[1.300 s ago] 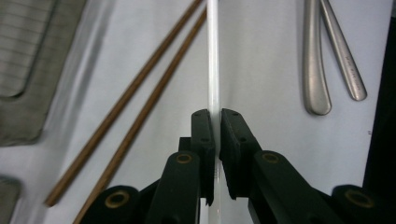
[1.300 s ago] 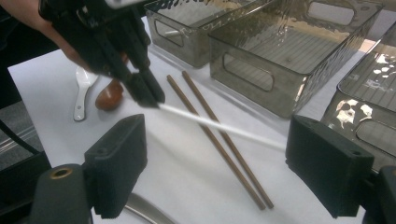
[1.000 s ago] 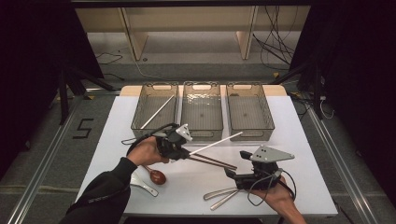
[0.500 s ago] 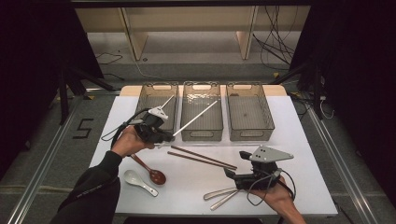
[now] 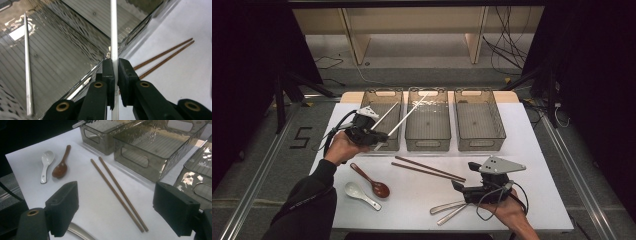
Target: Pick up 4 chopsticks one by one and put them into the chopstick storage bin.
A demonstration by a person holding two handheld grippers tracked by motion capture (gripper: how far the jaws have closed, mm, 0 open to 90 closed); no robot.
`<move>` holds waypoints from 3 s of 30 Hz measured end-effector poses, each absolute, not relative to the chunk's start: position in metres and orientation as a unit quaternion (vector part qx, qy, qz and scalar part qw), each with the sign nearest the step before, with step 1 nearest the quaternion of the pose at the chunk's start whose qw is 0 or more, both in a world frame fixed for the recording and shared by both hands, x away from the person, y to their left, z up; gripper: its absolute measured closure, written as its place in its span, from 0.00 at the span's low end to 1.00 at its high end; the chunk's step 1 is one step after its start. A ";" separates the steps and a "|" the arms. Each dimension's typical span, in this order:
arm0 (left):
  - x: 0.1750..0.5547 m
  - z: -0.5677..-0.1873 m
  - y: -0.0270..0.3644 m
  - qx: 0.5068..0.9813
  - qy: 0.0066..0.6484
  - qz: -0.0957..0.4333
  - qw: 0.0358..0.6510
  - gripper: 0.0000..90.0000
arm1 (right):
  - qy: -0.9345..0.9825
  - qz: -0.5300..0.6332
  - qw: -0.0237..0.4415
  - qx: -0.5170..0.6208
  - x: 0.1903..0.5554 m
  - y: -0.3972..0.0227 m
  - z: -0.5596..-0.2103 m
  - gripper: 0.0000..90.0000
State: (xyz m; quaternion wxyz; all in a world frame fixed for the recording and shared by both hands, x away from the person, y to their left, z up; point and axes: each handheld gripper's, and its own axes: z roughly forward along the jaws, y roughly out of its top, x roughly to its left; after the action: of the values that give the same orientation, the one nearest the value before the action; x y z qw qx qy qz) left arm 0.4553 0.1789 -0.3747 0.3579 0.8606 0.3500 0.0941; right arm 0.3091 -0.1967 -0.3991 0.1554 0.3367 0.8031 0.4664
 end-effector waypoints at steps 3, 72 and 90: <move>0.455 -0.369 0.181 0.854 0.358 0.100 0.364 0.93 | 0.803 0.467 0.154 0.338 0.310 -0.197 -0.400 0.24; 0.526 -0.400 0.224 0.787 0.515 0.165 0.295 0.61 | 0.801 0.468 0.141 0.346 0.311 -0.196 -0.404 0.24; 0.481 -0.364 0.201 0.798 0.449 0.107 0.388 0.32 | 0.801 0.467 0.144 0.346 0.310 -0.197 -0.403 0.24</move>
State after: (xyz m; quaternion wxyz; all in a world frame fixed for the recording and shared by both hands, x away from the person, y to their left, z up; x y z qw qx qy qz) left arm 0.4814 0.2008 -0.3643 0.3878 0.7981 0.4486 0.1066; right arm 0.3105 -0.1971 -0.4030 0.1444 0.3463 0.8006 0.4672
